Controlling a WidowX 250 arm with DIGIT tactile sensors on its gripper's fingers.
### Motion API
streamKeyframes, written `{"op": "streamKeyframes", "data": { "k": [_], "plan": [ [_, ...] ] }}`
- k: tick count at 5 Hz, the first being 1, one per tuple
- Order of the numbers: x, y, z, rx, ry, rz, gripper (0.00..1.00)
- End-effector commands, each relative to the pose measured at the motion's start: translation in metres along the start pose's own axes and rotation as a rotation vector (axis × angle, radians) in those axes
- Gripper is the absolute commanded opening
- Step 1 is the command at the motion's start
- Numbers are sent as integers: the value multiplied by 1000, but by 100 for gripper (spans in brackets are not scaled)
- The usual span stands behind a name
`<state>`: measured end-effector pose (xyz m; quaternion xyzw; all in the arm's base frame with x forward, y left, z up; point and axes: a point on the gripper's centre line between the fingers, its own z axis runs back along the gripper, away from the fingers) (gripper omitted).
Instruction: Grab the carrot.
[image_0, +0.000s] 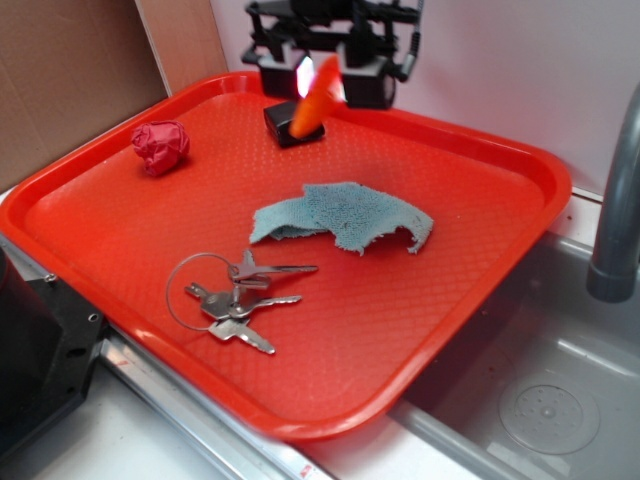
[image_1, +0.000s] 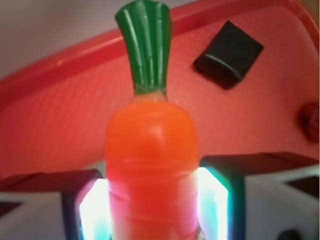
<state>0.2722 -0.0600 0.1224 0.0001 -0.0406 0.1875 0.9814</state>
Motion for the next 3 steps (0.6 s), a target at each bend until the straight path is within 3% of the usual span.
{"op": "streamKeyframes", "data": {
  "k": [1,2,3],
  "plan": [
    [-29,25,51,19,-56,-119,0],
    [-40,27,60,-42,-45,-190,0],
    [-35,28,60,-40,-20,-165,0]
  ]
}}
